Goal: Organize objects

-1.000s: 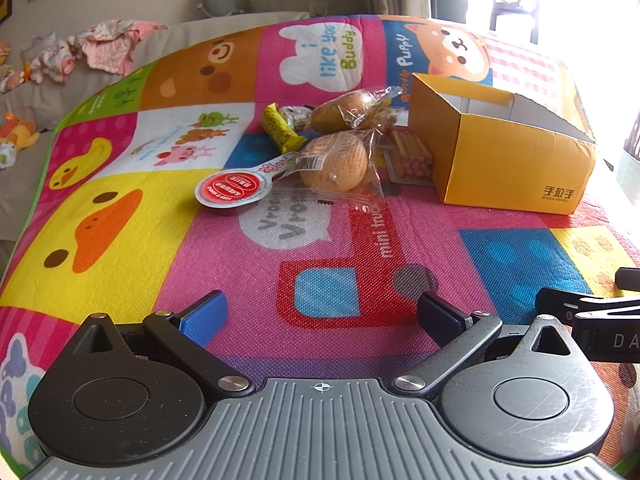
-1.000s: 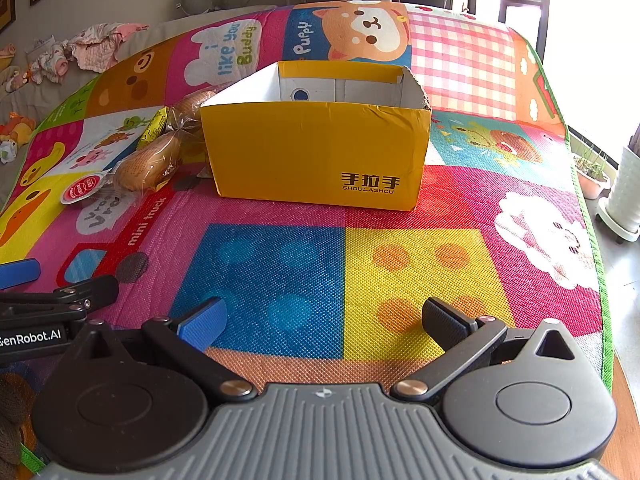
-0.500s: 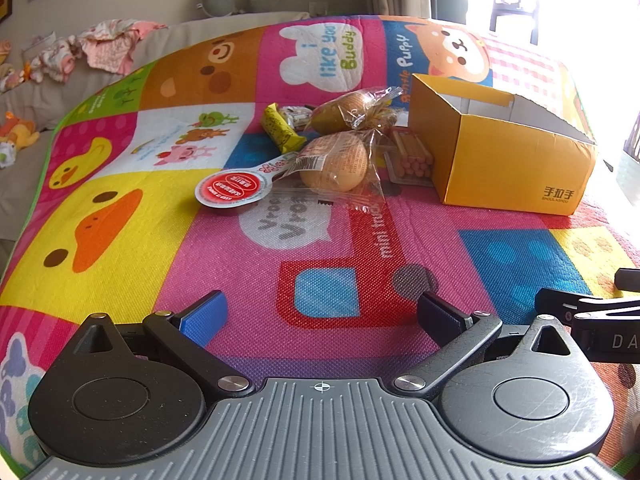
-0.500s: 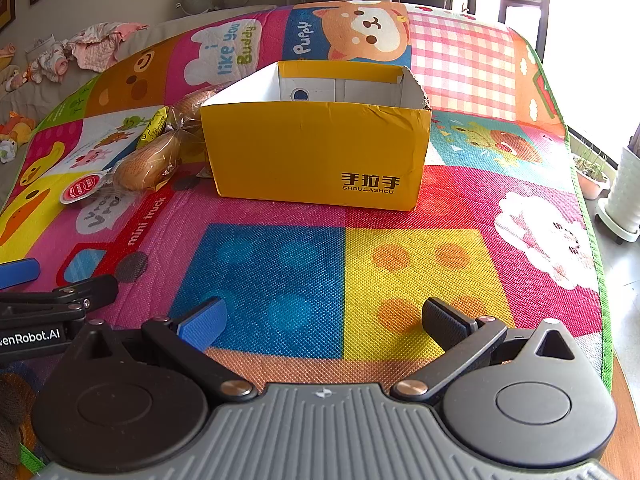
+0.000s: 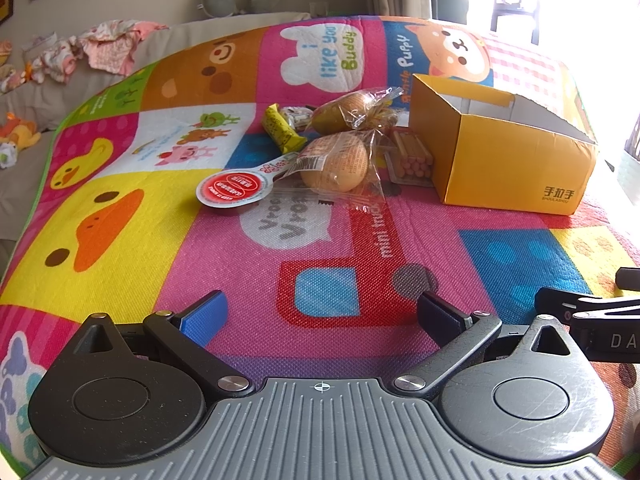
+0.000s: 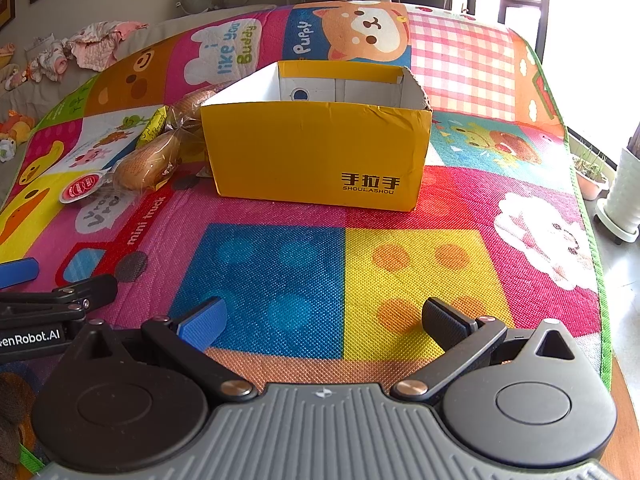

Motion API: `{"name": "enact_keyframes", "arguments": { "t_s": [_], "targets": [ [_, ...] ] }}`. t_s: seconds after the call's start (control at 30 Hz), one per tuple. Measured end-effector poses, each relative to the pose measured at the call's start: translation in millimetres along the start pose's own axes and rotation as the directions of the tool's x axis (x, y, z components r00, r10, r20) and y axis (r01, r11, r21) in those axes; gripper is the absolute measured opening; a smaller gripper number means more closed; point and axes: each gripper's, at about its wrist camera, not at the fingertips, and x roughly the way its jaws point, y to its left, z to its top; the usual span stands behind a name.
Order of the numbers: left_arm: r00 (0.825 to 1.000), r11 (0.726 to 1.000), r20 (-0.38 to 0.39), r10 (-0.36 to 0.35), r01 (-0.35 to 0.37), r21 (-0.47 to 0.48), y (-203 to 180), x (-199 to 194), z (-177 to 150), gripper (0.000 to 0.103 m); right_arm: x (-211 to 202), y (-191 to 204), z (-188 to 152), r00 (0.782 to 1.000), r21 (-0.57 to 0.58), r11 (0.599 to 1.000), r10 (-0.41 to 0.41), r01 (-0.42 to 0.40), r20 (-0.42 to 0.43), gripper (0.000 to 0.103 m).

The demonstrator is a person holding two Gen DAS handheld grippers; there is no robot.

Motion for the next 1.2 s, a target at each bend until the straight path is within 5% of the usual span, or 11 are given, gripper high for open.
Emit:
{"name": "enact_keyframes", "arguments": {
  "t_s": [0.2,0.33,0.5,0.6,0.7,0.8,0.87,0.93,0.97,1.03,1.2],
  "targets": [
    [1.000,1.000,-0.001,-0.002,0.002,-0.008,1,-1,1,0.103,1,2,3,1.000,-0.006,1.000,-0.002,0.002,-0.023,0.103],
    [1.000,1.000,-0.013,0.005,-0.005,-0.013,2,-5,0,0.102,8,2,21,0.989,-0.003,1.000,-0.007,0.006,-0.145,0.103],
    [0.985,0.990,-0.100,-0.137,0.133,-0.053,17,-19,14,0.102,16,-3,38,0.960,-0.022,0.999,0.021,-0.028,-0.280,0.103],
    [0.978,0.986,-0.146,-0.152,0.138,-0.098,27,-43,39,0.102,18,-2,45,0.928,-0.024,0.999,0.025,-0.036,-0.371,0.103],
    [0.954,0.948,-0.156,-0.254,0.214,-0.237,48,-72,75,0.102,17,-7,60,0.852,0.016,0.997,0.071,-0.073,-0.518,0.102],
    [0.950,0.937,-0.116,-0.289,0.256,-0.238,60,-107,114,0.102,-22,-38,94,0.892,0.212,0.976,0.140,-0.051,-0.430,0.096],
    [0.954,0.943,-0.115,-0.277,0.247,-0.221,66,-118,134,0.102,-47,-54,125,0.944,0.248,0.969,0.089,-0.008,-0.317,0.096],
    [0.954,0.945,-0.138,-0.265,0.228,-0.235,72,-116,146,0.102,-49,-59,153,0.971,0.180,0.982,-0.011,0.056,-0.241,0.095],
    [0.957,0.949,-0.156,-0.244,0.203,-0.241,72,-112,148,0.102,-42,-61,163,0.975,0.155,0.985,-0.045,0.080,-0.220,0.092],
    [0.963,0.954,-0.180,-0.199,0.148,-0.261,73,-99,150,0.102,-10,-70,180,0.972,0.134,0.987,-0.061,0.093,-0.227,0.061],
    [0.970,0.938,-0.233,-0.065,-0.020,-0.345,66,-90,166,0.102,86,-79,178,0.934,0.104,0.993,-0.014,0.054,-0.358,0.008]
  ]
}}
